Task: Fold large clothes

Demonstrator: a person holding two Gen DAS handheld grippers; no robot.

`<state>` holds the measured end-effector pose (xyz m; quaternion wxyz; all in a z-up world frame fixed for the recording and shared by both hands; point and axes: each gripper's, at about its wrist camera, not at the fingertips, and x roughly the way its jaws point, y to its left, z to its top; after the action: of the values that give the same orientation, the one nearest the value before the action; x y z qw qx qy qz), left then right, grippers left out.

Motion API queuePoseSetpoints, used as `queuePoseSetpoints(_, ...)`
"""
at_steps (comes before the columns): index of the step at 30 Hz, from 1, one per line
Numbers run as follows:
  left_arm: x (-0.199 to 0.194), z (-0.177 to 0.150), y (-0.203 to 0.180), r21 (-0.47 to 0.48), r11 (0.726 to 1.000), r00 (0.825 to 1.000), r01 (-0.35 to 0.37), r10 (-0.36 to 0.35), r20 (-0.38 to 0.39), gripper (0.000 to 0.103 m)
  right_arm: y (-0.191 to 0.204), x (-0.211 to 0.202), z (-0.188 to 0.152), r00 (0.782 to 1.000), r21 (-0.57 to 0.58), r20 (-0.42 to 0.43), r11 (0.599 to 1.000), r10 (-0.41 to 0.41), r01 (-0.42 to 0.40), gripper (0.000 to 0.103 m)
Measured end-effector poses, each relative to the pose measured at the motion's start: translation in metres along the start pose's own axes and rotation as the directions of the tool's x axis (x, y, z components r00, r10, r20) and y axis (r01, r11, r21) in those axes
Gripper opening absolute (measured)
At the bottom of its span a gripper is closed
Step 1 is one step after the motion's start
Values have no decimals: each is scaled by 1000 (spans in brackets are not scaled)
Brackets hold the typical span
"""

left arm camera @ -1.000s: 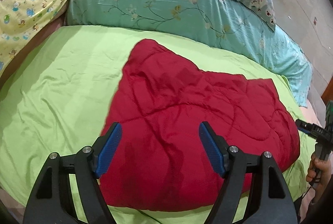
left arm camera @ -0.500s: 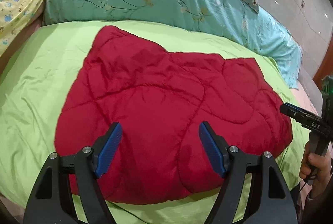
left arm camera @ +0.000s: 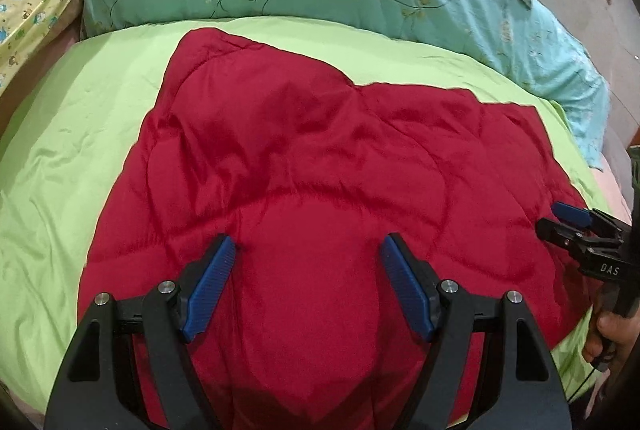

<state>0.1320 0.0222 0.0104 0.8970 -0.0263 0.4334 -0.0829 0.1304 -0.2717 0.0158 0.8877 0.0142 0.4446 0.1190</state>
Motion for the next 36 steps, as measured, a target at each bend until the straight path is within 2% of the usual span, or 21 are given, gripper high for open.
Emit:
queuePoseSetpoints(6,36,29,4,-18,997,995,-75,74,-73,77,-17,24,28,998,31,-47,999,-35,36,81)
queuePoseSetpoints(11,63,49,19,-70,992,989,-104,96,-111,77,-30,41,43,996,63,-64,996,-61,65,80)
queuePoseSetpoints(16,83,60,29,-112,984,985,-136,122,-124,84,-52,57,48,996,140,-64,988,-55,63,80)
queuePoseSetpoints(18,90,64,33,-130,982,984,-135,117,-134,89,-59,60,49,997,162,-62,985,-49,59,81)
queuePoseSetpoints(22,102,68,38,-150,980,983,-134,112,-147,92,-72,66,48,998,217,-61,975,-25,38,81)
queuePoseSetpoints(30,108,70,38,-146,980,982,-132,110,-152,94,-74,72,49,998,231,-56,972,-31,43,81)
queuePoseSetpoints(36,75,66,34,-137,985,989,-102,86,-117,94,-79,72,46,999,234,-47,972,-25,36,81)
